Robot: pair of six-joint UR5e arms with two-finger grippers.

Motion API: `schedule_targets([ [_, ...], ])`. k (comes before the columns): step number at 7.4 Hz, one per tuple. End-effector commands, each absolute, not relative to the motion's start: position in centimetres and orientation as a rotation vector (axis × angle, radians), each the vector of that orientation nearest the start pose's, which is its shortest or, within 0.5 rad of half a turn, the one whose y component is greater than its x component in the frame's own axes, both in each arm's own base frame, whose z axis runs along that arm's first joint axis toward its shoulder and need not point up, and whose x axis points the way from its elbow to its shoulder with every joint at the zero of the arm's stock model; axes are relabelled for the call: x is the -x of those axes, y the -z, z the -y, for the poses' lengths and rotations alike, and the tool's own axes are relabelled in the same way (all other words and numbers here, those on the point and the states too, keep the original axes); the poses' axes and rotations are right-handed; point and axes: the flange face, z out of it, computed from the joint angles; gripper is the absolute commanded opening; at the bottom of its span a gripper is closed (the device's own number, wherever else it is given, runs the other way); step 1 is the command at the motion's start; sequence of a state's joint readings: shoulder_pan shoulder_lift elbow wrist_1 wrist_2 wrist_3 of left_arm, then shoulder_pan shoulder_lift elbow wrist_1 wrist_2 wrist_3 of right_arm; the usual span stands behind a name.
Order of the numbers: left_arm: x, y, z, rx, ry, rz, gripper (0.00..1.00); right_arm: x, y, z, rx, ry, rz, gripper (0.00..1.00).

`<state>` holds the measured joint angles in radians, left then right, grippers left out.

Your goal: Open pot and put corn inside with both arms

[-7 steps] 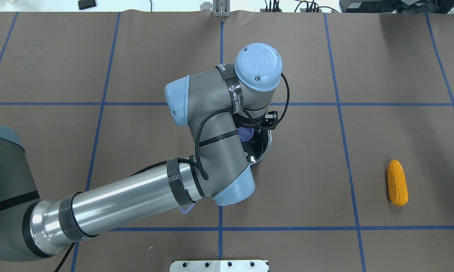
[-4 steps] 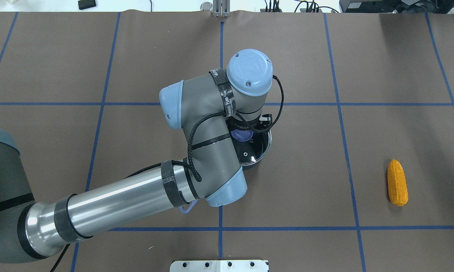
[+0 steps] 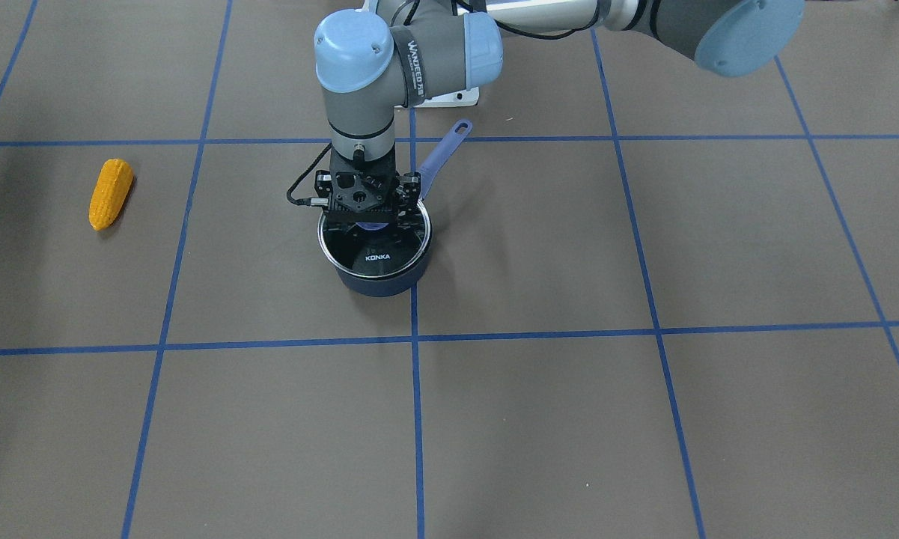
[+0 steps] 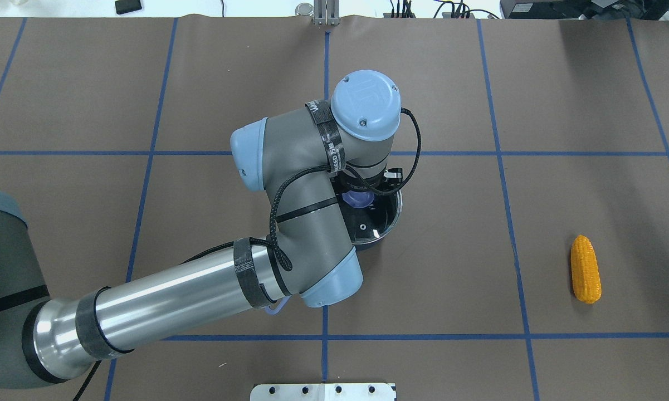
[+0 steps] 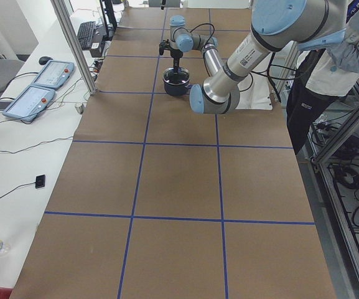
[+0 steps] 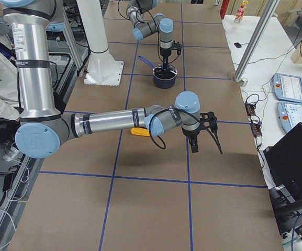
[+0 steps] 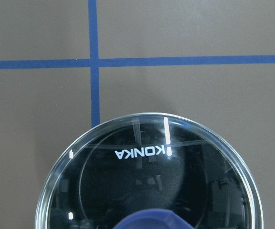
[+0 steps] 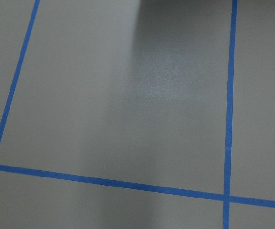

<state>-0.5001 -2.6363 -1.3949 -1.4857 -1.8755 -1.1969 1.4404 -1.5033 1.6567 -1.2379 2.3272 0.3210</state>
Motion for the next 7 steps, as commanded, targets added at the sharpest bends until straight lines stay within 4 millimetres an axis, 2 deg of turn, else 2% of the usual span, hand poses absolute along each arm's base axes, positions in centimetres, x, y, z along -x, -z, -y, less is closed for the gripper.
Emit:
schedule_targets([
  [1,-59.3,-3.8,44.3,-0.088,-0.007,-0.87,0.19,0.6,-54.4,54.2,-0.285,0.006,0.824,1.0],
  [2,-56.8,-2.3,43.3,-0.093,-0.016,-0.863,0.16,0.6,-54.3,54.2,-0.285,0.005,0.826,1.0],
  [3,-54.0,-4.0,41.9,-0.103,-0.028,-0.87,0.13,0.6,-54.4,54.2,-0.284,0.005,0.826,1.0],
  [4,-50.0,-7.9,42.0,-0.154,-0.084,-0.863,0.12,0.6,-54.4,54.2,-0.284,0.006,0.826,1.0],
  [5,-45.1,-12.5,42.0,-0.201,-0.13,-0.844,0.1,0.6,-54.4,54.2,-0.284,0.005,0.826,1.0],
  [7,-35.8,-19.9,43.3,-0.215,-0.238,-0.8,0.09,0.6,-54.8,53.9,-0.276,0.004,0.827,1.0],
])
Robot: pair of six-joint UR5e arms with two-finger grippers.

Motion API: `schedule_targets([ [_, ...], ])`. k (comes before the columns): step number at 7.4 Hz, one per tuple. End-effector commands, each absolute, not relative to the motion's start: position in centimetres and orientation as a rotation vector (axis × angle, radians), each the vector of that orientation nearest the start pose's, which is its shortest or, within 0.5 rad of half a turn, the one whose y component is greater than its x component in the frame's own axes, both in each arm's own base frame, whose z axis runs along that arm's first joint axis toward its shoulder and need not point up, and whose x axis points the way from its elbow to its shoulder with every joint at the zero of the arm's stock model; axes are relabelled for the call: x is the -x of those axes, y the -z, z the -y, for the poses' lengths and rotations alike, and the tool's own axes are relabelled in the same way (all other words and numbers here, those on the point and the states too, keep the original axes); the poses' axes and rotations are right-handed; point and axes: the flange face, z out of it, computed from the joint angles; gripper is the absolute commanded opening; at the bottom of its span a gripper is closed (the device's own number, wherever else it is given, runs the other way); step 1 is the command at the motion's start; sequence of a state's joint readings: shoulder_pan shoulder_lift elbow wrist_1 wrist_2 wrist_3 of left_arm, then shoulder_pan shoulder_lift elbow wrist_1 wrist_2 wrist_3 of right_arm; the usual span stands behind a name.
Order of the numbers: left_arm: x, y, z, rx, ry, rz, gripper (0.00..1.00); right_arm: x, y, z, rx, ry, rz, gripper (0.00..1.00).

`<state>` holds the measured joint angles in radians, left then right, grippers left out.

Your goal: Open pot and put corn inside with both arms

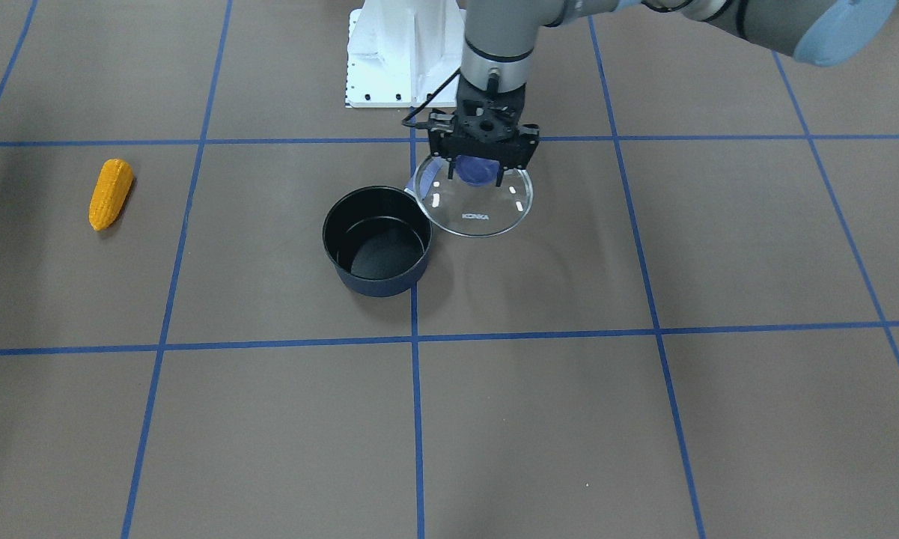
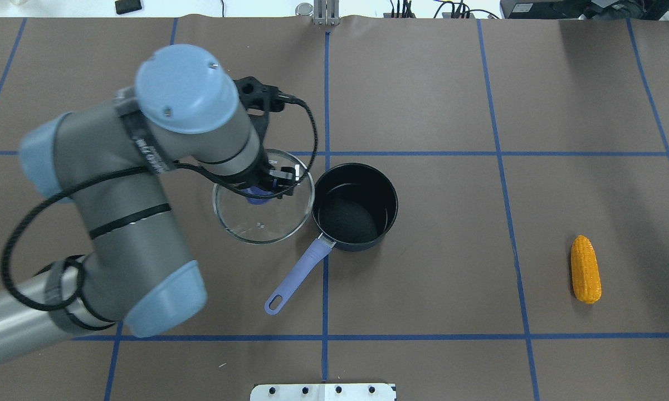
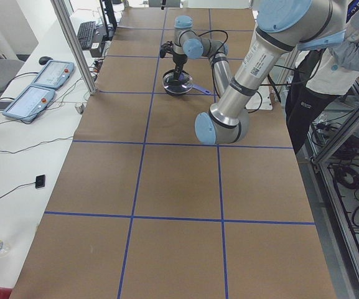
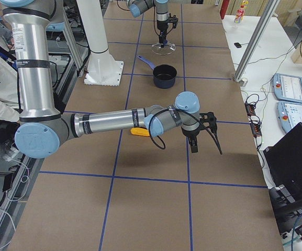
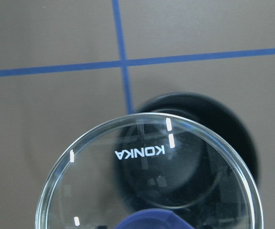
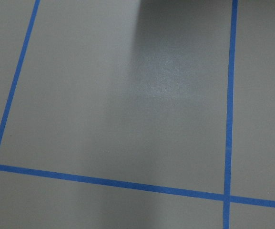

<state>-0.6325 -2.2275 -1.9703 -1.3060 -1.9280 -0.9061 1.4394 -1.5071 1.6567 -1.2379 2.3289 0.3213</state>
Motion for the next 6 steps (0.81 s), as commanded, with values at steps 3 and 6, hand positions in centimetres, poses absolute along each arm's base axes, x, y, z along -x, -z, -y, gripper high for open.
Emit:
schedule_targets([
  [3,-26.9,-31.4,45.0,-0.227,-0.39,-0.667,0.05,0.9,-54.9,53.7,-0.271,0.009,0.829,1.0],
  [6,-23.7,-41.0,42.8,-0.265,-0.478,-0.67,0.05,1.1,-55.0,53.7,-0.271,0.013,0.826,1.0],
])
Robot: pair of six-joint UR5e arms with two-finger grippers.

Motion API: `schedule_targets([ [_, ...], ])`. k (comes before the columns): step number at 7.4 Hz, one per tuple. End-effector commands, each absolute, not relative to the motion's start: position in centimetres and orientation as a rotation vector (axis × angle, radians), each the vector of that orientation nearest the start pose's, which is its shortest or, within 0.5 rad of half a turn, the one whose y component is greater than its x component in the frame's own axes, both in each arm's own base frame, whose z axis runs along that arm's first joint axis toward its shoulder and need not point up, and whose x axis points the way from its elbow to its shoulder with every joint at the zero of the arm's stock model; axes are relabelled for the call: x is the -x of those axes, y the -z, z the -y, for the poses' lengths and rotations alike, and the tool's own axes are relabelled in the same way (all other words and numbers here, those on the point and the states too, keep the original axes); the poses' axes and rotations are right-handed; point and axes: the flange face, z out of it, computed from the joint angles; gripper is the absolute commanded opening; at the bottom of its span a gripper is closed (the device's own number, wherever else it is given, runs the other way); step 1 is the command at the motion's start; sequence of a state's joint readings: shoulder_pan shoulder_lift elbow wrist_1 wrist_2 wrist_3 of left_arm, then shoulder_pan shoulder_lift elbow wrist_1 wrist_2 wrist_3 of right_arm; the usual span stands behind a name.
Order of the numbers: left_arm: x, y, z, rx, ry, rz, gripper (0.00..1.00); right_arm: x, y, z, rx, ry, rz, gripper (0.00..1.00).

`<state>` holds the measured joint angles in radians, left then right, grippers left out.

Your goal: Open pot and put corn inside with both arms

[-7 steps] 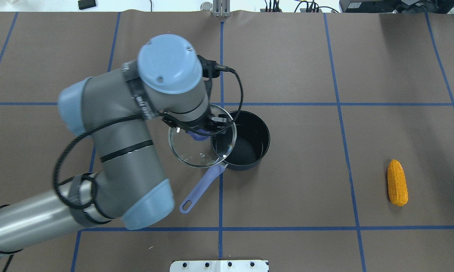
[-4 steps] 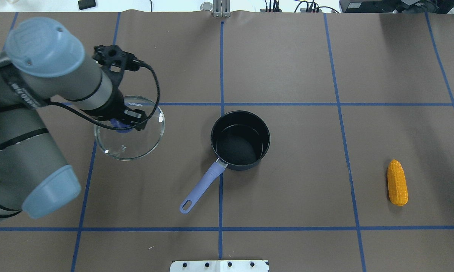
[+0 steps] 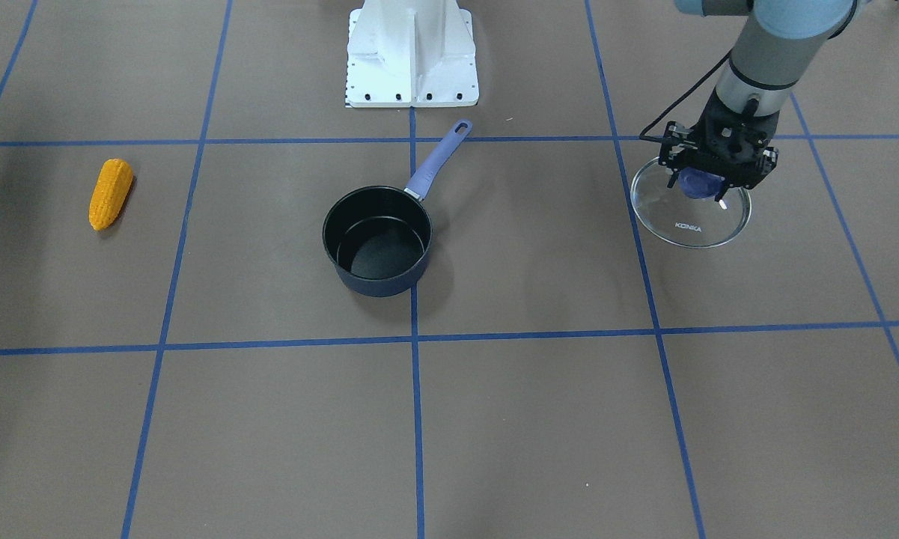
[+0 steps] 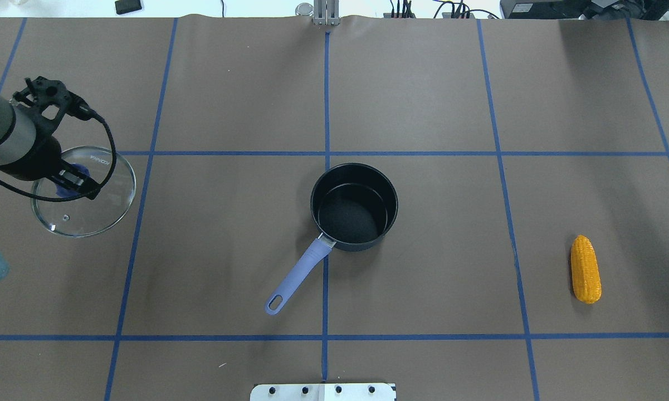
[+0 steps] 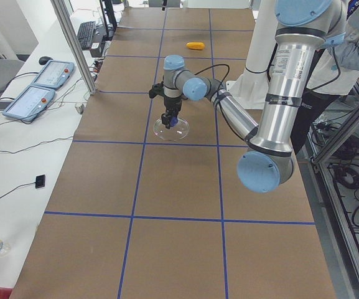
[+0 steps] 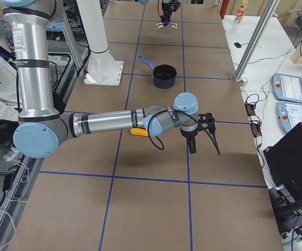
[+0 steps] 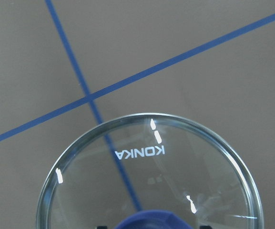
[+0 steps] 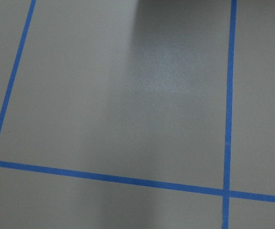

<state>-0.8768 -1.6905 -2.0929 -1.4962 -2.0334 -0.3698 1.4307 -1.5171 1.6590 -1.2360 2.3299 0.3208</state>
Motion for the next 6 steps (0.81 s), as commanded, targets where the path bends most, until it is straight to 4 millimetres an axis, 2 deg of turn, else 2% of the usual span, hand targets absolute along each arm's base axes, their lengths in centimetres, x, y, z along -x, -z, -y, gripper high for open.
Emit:
schedule_targets([
  [1,-22.8,-43.8,42.6,-0.28,-0.502,-0.665,0.05,1.1,-55.0,53.7,-0.27,0.013,0.825,1.0],
  [2,-22.7,-47.1,42.3,-0.294,-0.515,-0.679,0.05,1.1,-55.0,53.7,-0.271,0.014,0.825,1.0],
  [4,-24.4,-53.0,43.0,-0.303,-0.54,-0.776,0.06,1.2,-55.0,53.8,-0.273,0.015,0.821,1.0],
  [6,-24.9,-53.8,43.3,-0.3,-0.541,-0.78,0.1,1.4,-55.0,53.8,-0.279,0.017,0.811,1.0],
])
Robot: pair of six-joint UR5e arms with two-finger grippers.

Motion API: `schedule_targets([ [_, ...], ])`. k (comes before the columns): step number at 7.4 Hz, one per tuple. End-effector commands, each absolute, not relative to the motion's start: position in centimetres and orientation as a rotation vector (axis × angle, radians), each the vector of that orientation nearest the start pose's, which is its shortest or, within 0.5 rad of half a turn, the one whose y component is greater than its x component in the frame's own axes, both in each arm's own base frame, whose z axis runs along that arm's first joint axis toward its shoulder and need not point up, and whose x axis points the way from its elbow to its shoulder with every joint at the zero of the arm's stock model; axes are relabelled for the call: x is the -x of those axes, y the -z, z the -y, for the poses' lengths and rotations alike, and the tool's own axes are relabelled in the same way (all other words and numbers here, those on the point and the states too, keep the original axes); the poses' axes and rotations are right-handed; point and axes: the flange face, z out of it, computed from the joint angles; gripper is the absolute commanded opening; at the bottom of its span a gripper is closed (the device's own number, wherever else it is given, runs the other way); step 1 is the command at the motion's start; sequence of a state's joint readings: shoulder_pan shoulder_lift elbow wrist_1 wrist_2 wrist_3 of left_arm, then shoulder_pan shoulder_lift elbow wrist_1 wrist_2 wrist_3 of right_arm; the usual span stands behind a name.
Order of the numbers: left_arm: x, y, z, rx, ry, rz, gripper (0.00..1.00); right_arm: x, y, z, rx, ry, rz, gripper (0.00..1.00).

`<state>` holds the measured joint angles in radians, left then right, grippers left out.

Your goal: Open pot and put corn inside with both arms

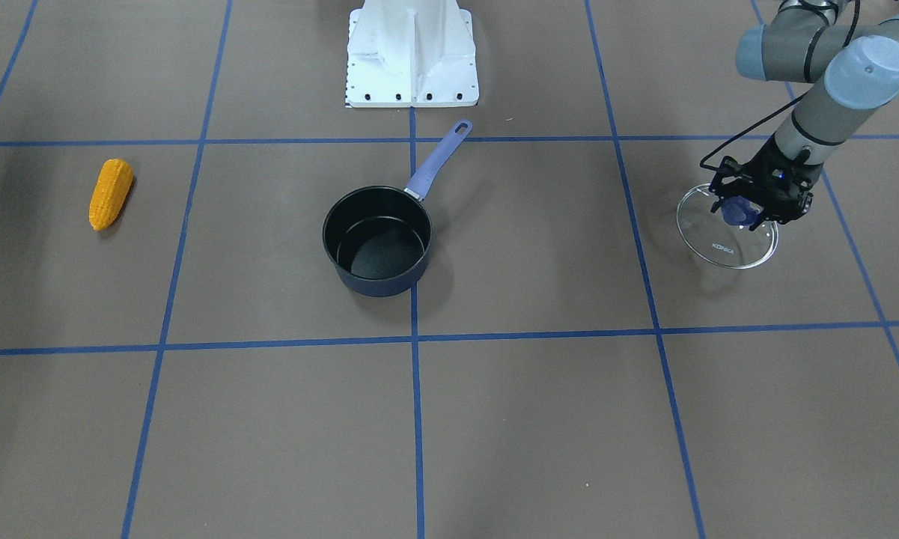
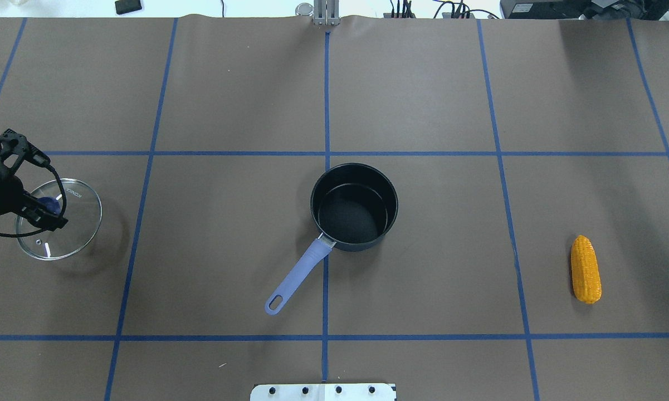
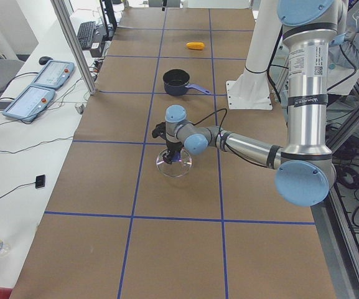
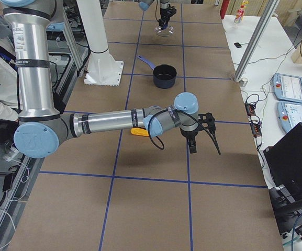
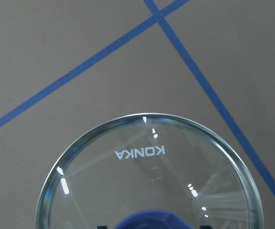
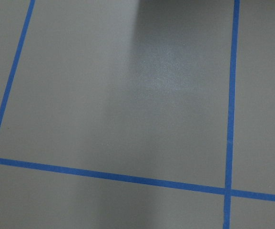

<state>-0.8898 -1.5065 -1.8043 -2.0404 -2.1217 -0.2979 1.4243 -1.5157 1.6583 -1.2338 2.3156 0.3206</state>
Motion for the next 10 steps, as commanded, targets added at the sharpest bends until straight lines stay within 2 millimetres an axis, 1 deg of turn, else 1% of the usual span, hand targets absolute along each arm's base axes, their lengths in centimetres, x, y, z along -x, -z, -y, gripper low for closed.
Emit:
schedule_targets([
  [1,-25.0,-54.1,43.3,-0.294,-0.541,-0.777,0.16,1.5,-55.0,53.8,-0.281,0.021,0.812,1.0],
  [2,-25.2,-54.3,43.3,-0.289,-0.542,-0.776,0.21,1.6,-55.0,53.8,-0.28,0.023,0.812,1.0],
  [4,-25.6,-54.4,43.8,-0.289,-0.543,-0.774,0.41,1.7,-54.9,53.8,-0.283,0.026,0.813,1.0],
  [5,-25.7,-54.4,43.9,-0.29,-0.543,-0.775,0.75,1.8,-54.9,53.8,-0.282,0.027,0.813,1.0],
  [6,-25.7,-54.2,43.9,-0.294,-0.544,-0.776,0.98,1.8,-54.9,53.8,-0.28,0.026,0.813,1.0],
  [7,-25.5,-53.7,43.9,-0.306,-0.543,-0.781,0.98,1.9,-54.8,53.8,-0.28,0.027,0.815,1.0],
  [8,-25.0,-52.9,44.4,-0.313,-0.532,-0.783,0.99,1.9,-54.2,53.8,-0.287,0.025,0.822,1.0],
  [9,-21.3,-52.5,46.5,-0.282,-0.463,-0.802,0.99,2.7,-52.8,53.6,-0.281,-0.002,0.84,1.0],
  [10,-15.6,-51.2,49.5,-0.28,-0.346,-0.804,0.99,4.4,-51.2,53.2,-0.27,-0.029,0.855,1.0],
])
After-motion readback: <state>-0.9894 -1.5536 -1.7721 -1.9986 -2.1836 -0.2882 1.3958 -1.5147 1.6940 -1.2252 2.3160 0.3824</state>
